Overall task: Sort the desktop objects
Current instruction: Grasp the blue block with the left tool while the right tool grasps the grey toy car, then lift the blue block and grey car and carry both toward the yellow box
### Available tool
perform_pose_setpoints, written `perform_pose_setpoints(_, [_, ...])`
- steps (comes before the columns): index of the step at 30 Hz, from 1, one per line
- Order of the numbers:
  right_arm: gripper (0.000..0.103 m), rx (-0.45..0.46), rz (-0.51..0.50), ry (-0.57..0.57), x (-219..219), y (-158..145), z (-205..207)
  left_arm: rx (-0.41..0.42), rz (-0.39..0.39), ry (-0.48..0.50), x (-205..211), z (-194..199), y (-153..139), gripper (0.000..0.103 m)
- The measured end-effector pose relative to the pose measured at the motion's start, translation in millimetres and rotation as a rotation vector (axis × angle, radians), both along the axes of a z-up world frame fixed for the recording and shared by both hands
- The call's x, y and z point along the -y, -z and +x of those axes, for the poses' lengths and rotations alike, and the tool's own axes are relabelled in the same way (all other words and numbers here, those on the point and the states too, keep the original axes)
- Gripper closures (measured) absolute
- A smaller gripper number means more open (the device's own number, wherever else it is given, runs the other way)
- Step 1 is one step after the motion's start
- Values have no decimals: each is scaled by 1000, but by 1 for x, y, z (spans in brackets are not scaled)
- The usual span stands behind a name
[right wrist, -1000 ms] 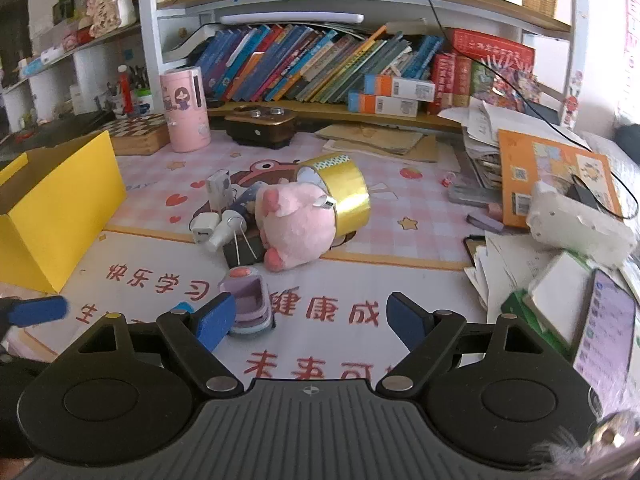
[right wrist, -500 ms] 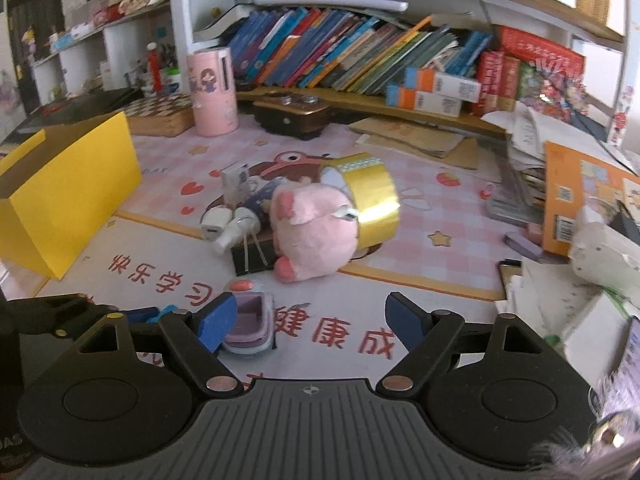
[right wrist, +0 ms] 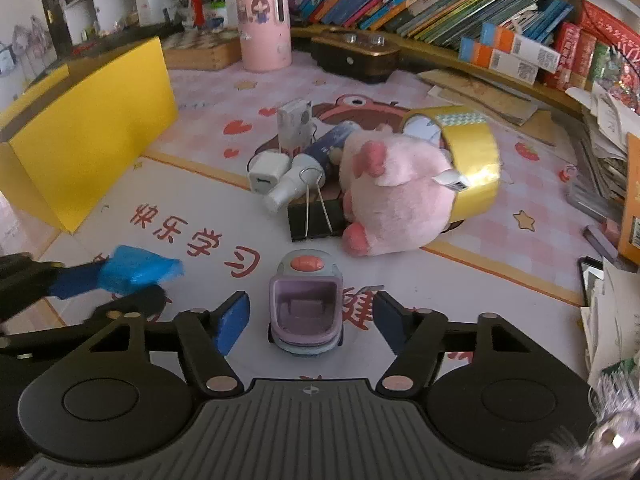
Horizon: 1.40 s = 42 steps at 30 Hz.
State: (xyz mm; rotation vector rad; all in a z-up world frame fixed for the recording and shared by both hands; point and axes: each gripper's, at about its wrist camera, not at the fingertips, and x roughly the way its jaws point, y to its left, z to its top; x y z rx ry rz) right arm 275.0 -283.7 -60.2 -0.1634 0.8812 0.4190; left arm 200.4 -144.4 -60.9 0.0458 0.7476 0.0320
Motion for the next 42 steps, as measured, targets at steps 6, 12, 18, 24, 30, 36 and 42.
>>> perform_pose_setpoints(6, [52, -26, -54, -14, -6, 12, 6, 2, 4, -39, -7, -3, -1, 68])
perform_pose_setpoints(12, [63, -16, -44, -39, -6, 10, 3, 20, -12, -44, -10, -6, -7, 68])
perform_pose_setpoints(18, [63, 20, 18, -36, 2, -11, -1, 70, -50, -42, -12, -16, -28, 68])
perform_pose_setpoints(24, [63, 68, 61, -28, 7, -36, -13, 130, -100, -29, -16, -28, -47, 68])
perform_pose_setpoints(30, [63, 101, 83, -17, 3, -47, -34, 191, -118, 11, -25, -42, -64, 68])
perform_pose_setpoints(36, [63, 144, 84, 6, -8, -58, -54, 205, -139, 27, -41, -54, -67, 68])
perform_pose_setpoints(42, [63, 149, 76, 22, -27, -61, -75, 206, -152, 53, -57, -69, -66, 68])
